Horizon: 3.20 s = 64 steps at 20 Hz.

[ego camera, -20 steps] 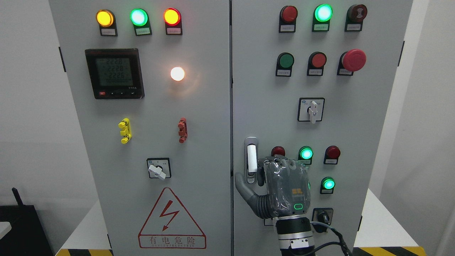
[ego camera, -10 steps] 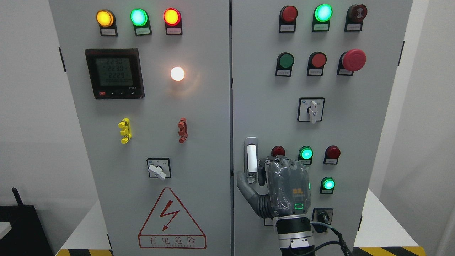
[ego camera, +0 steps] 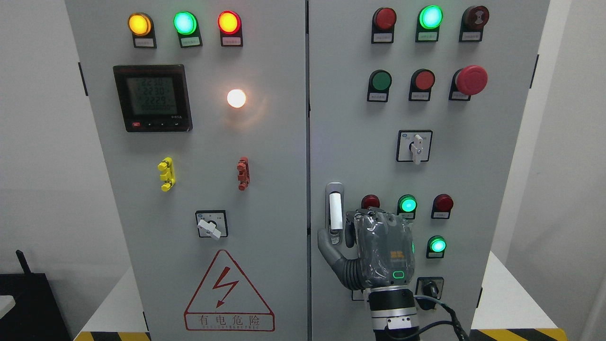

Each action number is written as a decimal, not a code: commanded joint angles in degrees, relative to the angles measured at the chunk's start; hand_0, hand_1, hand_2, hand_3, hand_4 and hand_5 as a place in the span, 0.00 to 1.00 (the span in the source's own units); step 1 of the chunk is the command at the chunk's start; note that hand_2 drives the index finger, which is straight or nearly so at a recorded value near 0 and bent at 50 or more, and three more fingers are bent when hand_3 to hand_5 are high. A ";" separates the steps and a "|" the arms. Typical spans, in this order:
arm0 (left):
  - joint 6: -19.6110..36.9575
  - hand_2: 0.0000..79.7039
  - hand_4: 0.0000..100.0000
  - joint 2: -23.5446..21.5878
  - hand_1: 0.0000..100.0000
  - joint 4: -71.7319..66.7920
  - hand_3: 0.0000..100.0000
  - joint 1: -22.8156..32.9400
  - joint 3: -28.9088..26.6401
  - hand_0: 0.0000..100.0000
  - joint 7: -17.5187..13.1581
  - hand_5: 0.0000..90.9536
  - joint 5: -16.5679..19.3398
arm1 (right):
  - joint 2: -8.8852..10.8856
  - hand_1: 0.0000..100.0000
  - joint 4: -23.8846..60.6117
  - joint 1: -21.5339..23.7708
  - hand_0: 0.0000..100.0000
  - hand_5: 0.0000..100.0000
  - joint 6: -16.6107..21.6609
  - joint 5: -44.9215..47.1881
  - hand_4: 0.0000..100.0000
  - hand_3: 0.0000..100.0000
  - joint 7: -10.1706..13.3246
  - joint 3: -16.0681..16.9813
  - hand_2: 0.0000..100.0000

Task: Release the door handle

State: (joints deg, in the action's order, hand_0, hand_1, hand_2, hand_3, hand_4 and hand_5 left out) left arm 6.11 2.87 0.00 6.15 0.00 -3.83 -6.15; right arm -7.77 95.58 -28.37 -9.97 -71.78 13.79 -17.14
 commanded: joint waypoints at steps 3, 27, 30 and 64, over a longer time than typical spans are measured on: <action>-0.04 0.00 0.00 0.03 0.39 -1.14 0.00 0.00 0.79 0.12 -0.04 0.00 0.00 | -0.41 0.55 -0.30 -0.19 0.32 0.98 -0.05 -0.02 0.89 1.00 0.01 0.35 0.93; -0.04 0.00 0.00 0.03 0.39 -1.14 0.00 0.00 0.79 0.12 -0.04 0.00 0.00 | -0.41 0.60 -0.13 -0.02 0.41 0.98 -0.75 0.50 0.90 1.00 0.62 1.58 0.94; -0.04 0.00 0.00 0.03 0.39 -1.14 0.00 0.00 0.79 0.12 -0.04 0.00 0.00 | -0.41 0.59 -0.04 -0.02 0.42 0.99 -0.75 0.50 0.90 1.00 0.62 1.58 0.94; -0.04 0.00 0.00 0.03 0.39 -1.14 0.00 0.00 0.79 0.12 -0.04 0.00 0.00 | -0.32 0.61 2.42 0.42 0.42 0.99 -0.66 0.86 0.92 1.00 1.59 4.13 0.95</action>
State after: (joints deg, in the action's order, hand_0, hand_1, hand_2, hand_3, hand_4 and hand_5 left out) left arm 6.11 2.89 0.00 6.15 0.00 -3.83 -6.15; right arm -8.16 97.09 -28.02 -10.67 -70.94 15.55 -13.75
